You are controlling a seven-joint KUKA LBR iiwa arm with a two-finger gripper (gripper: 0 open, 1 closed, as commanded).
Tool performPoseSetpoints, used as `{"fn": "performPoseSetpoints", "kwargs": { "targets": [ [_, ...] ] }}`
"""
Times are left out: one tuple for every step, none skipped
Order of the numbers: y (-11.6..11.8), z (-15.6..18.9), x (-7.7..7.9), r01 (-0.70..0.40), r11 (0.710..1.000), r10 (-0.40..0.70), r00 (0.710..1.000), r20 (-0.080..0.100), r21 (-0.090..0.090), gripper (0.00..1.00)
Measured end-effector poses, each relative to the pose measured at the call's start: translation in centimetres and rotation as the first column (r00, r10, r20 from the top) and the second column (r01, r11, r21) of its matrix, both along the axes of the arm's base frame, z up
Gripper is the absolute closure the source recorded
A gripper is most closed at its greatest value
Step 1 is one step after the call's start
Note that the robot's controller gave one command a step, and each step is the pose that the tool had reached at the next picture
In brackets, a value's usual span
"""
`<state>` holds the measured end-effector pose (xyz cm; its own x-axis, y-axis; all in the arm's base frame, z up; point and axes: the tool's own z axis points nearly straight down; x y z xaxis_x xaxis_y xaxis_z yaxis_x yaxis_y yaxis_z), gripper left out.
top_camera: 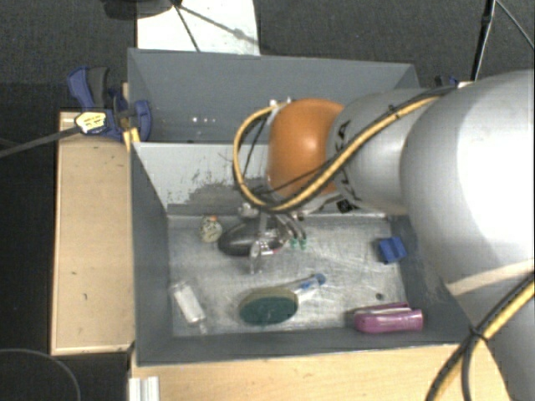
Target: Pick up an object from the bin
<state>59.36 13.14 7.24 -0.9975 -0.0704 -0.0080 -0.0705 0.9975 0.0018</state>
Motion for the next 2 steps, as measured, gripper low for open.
{"fn": "performPoseSetpoints", "kwargs": {
  "targets": [
    [0.0,0.2,0.1,-0.002,1.000,0.002,1.000,0.005,0.000,1.00],
    [-2.0,14.9,-1.6,-0.066,0.998,0.066,0.998,0.002,-0.001,1.00]
  ]
}}
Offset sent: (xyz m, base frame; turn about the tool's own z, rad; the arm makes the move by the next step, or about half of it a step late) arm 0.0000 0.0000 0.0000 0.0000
